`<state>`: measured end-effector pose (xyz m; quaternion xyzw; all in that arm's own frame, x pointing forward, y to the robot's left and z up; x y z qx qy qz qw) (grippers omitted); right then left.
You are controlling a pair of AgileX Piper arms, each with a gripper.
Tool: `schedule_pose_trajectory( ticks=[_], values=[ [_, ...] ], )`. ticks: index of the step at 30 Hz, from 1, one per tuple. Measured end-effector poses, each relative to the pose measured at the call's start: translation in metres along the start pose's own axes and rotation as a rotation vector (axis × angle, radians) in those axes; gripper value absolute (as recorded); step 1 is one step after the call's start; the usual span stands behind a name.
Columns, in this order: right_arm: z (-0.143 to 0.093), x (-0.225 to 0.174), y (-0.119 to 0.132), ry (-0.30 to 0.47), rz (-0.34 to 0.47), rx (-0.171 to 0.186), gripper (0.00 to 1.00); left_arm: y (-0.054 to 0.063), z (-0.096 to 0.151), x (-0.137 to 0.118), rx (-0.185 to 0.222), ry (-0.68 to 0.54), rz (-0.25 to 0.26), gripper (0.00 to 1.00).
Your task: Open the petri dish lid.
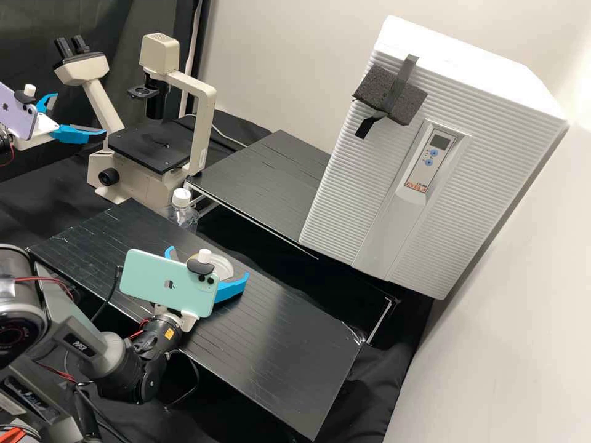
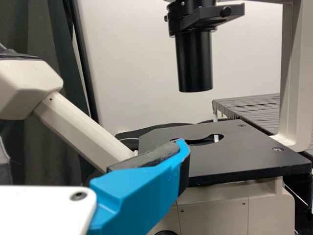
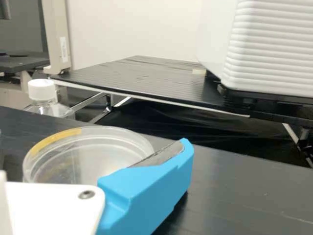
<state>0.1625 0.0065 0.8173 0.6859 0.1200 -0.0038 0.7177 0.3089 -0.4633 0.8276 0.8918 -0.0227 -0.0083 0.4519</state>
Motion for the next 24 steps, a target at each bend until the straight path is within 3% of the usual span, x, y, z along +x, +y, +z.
schedule_pose_trajectory(
  ticks=[16,24],
  values=[
    [-0.0019,0.0021,-0.0001,0.004,0.016,0.019,0.0,0.0,0.0,0.0,0.0,0.0,0.0,1.0],
    [-0.0033,0.0031,-0.0008,0.01,0.018,0.002,0.0,0.0,0.0,0.0,0.0,0.0,0.0,1.0]
  ],
)
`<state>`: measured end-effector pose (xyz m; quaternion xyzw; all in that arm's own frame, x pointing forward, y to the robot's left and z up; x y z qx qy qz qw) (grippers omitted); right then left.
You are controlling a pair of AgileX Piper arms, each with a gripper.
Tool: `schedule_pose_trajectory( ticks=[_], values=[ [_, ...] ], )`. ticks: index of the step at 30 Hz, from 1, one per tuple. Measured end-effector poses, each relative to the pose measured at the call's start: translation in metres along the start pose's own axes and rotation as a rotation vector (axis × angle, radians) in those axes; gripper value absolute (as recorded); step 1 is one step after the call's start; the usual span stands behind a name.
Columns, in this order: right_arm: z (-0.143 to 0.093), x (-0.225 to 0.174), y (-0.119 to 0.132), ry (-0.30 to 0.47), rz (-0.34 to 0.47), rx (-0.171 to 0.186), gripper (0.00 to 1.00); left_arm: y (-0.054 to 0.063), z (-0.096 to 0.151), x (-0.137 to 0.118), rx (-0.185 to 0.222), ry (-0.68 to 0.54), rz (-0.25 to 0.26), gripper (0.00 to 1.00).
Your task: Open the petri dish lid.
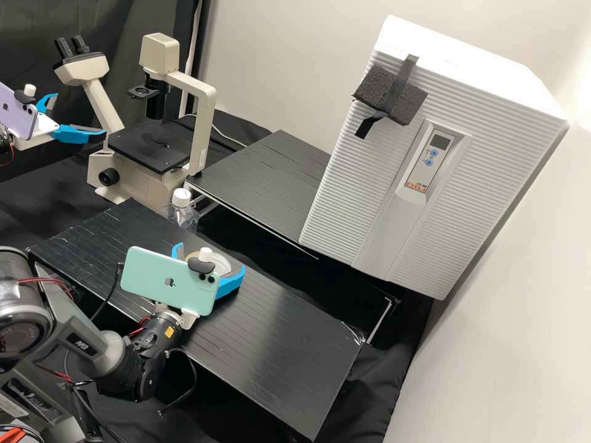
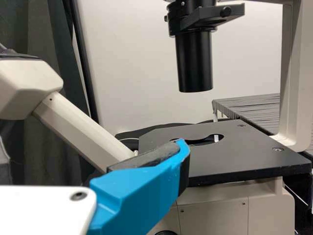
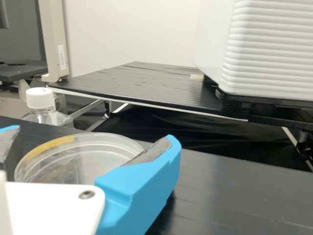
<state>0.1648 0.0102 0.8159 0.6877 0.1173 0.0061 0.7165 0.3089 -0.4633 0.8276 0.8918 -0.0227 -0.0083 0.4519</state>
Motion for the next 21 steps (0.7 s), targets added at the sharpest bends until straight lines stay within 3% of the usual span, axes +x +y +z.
schedule_pose_trajectory(
  ticks=[17,21],
  values=[
    [-0.0011,-0.0006,0.0013,0.003,0.011,-0.02,0.0,0.0,0.0,0.0,0.0,0.0,0.0,1.0],
    [-0.0045,-0.0081,0.0093,0.01,0.048,-0.001,0.0,0.0,0.0,0.0,0.0,0.0,0.0,1.0]
  ],
)
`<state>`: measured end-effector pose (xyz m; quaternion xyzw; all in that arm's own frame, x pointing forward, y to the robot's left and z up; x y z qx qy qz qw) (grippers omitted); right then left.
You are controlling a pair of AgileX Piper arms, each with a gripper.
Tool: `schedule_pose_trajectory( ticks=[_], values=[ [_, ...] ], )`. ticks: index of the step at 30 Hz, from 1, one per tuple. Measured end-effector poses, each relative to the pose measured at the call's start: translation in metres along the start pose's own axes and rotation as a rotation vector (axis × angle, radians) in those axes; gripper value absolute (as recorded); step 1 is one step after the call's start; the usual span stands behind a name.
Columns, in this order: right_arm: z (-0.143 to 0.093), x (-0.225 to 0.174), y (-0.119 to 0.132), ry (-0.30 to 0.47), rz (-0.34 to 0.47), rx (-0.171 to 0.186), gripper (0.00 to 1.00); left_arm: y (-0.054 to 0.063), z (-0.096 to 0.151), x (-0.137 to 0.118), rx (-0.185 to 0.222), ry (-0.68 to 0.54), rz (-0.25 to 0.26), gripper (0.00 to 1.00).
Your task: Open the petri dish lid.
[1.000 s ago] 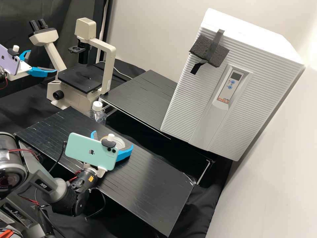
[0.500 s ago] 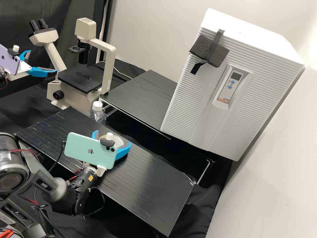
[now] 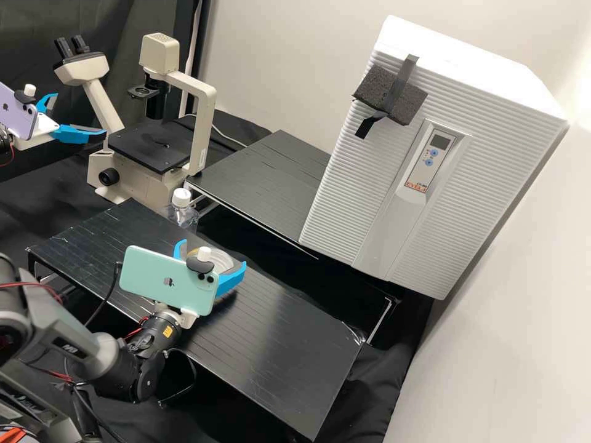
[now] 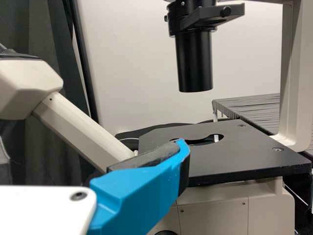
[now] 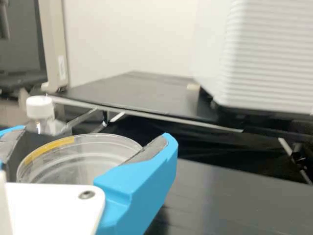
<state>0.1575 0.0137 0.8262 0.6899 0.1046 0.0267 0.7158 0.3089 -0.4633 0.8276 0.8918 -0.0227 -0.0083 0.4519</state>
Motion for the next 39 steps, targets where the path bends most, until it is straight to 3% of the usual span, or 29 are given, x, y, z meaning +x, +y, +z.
schedule_pose_trajectory(
  ticks=[7,10,12,17,22,26,27,32,39],
  values=[
    [-0.005,-0.017,0.019,-0.019,0.122,0.039,0.0,0.0,0.0,0.0,0.0,0.0,0.0,1.0],
    [-0.001,-0.017,0.023,-0.035,0.161,0.078,0.0,0.0,0.0,0.0,0.0,0.0,0.0,1.0],
    [0.009,-0.015,0.025,-0.077,0.192,0.123,0.0,0.0,0.0,0.0,0.0,0.0,0.0,1.0],
    [0.033,-0.013,0.029,-0.216,0.28,0.172,0.0,0.0,0.0,0.0,0.0,0.0,0.0,1.0],
    [0.043,-0.012,0.027,-0.266,0.282,0.18,0.0,0.0,0.0,0.0,0.0,0.0,0.0,1.0],
    [0.044,-0.011,0.026,-0.275,0.277,0.148,0.0,0.0,0.0,0.0,0.0,0.0,0.0,1.0],
    [0.043,-0.011,0.026,-0.275,0.277,0.144,1.0,0.0,0.0,0.0,0.0,0.0,0.0,1.0],
    [0.044,-0.008,0.024,-0.283,0.266,0.098,1.0,0.0,0.0,0.0,0.0,0.0,0.0,1.0],
    [0.045,-0.005,0.021,-0.293,0.243,0.074,1.0,0.0,0.0,0.0,0.0,0.0,0.0,1.0]
  ],
)
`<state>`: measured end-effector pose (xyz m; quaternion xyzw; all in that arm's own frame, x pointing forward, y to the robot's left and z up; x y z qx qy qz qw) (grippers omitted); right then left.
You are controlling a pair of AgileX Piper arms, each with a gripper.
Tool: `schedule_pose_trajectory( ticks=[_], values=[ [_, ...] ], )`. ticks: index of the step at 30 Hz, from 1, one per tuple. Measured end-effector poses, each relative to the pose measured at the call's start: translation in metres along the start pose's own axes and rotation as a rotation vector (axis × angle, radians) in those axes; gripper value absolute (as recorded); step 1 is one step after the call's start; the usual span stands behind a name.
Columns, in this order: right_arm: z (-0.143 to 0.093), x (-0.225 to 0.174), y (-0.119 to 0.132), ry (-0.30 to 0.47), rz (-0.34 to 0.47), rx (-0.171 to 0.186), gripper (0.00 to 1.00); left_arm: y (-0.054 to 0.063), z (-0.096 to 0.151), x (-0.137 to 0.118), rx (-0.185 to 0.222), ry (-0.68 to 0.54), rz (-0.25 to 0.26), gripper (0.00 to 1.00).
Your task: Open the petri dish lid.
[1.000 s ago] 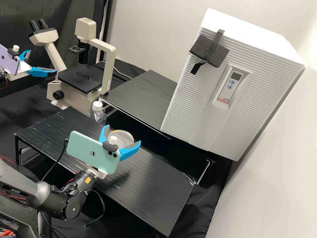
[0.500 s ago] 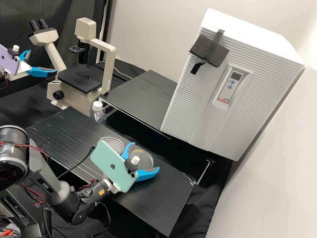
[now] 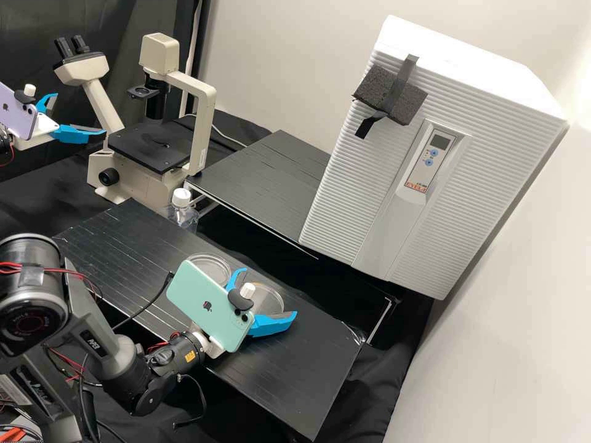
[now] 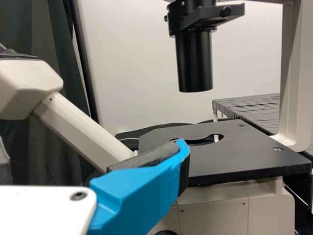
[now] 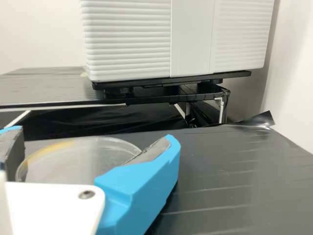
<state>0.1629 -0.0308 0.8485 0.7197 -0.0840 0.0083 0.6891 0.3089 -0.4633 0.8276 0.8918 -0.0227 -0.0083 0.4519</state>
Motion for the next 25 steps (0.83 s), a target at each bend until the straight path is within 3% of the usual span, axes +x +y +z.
schedule_pose_trajectory(
  ticks=[11,15,17,18,22,25],
  values=[
    [-0.001,0.001,0.0,-0.007,0.021,0.017,1.0,0.0,0.0,0.0,0.0,0.0,0.0,1.0],
    [-0.004,-0.001,0.006,-0.003,0.07,0.027,1.0,0.0,0.0,0.0,0.0,0.0,0.0,1.0],
    [-0.006,-0.003,0.009,0.01,0.093,0.065,1.0,0.0,0.0,0.0,0.0,0.0,0.0,1.0],
    [-0.008,-0.005,0.012,0.023,0.103,0.105,1.0,0.0,0.0,0.0,0.0,0.0,0.0,1.0],
    [-0.012,-0.01,0.017,0.06,0.116,0.198,1.0,0.0,0.0,0.0,0.0,0.0,0.0,1.0],
    [-0.015,-0.012,0.018,0.084,0.107,0.236,1.0,0.0,0.0,0.0,0.0,0.0,0.0,1.0]
  ],
)
